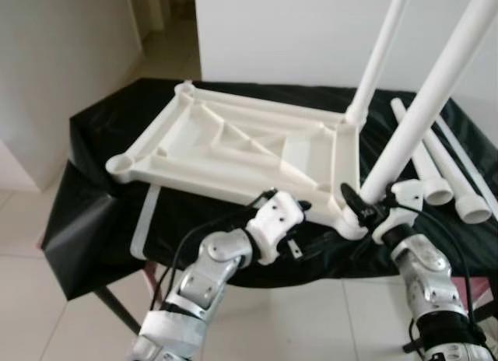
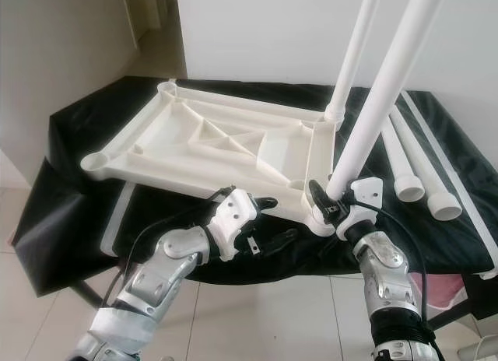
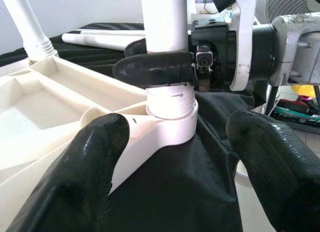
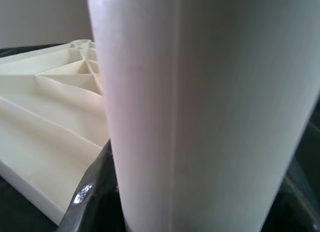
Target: Building children table
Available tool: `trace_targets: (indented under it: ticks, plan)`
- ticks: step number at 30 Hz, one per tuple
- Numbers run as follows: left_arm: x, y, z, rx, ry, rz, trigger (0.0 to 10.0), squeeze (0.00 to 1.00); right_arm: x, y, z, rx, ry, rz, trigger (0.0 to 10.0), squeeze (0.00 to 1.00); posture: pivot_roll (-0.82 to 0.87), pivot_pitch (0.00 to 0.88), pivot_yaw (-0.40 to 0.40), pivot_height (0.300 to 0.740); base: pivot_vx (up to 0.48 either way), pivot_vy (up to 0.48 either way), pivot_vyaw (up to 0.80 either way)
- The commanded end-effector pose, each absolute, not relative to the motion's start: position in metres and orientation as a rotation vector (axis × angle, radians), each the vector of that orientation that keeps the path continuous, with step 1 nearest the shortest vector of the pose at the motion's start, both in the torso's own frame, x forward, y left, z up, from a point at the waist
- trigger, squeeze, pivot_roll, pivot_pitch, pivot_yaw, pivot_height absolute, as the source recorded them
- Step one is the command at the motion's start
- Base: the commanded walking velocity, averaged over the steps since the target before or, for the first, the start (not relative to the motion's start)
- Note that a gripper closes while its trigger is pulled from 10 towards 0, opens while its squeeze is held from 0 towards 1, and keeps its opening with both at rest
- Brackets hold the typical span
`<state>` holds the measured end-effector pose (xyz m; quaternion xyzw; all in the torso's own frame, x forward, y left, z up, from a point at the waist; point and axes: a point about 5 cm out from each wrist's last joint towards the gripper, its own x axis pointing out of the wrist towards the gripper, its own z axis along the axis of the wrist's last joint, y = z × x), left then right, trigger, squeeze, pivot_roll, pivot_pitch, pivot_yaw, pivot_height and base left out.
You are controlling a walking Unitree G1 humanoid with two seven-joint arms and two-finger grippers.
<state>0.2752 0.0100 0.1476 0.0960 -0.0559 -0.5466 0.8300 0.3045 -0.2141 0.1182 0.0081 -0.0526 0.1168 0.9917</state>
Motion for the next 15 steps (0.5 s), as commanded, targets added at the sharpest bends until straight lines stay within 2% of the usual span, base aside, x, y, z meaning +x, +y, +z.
trace_targets:
  ticks: [1, 3, 7, 15]
  plan:
    - [0.282, 0.016, 0.145, 0.215, -0.112, -1.048, 10.0, 0.0, 0.298, -0.213, 0.098, 0.058, -0.017, 0.169, 10.0, 0.0, -0.06, 0.0, -0.03, 0.74, 0.0, 0.0, 0.0]
    - [0.283, 0.018, 0.143, 0.213, -0.105, -1.036, 10.0, 0.0, 0.298, -0.211, 0.098, 0.07, -0.012, 0.131, 10.0, 0.0, -0.06, 0.0, -0.03, 0.74, 0.0, 0.0, 0.0]
    - [0.288, 0.021, 0.145, 0.191, -0.115, -0.972, 10.0, 0.0, 0.298, -0.199, 0.097, 0.076, 0.013, -0.071, 10.0, 0.0, -0.06, 0.0, -0.023, 0.74, 0.0, 0.0, 0.0]
    - [0.301, 0.027, 0.154, 0.111, -0.124, -0.862, 10.0, 0.0, 0.289, -0.193, 0.087, 0.119, 0.073, -0.41, 10.0, 0.0, -0.05, 0.0, -0.022, 0.74, 0.0, 0.0, 0.0]
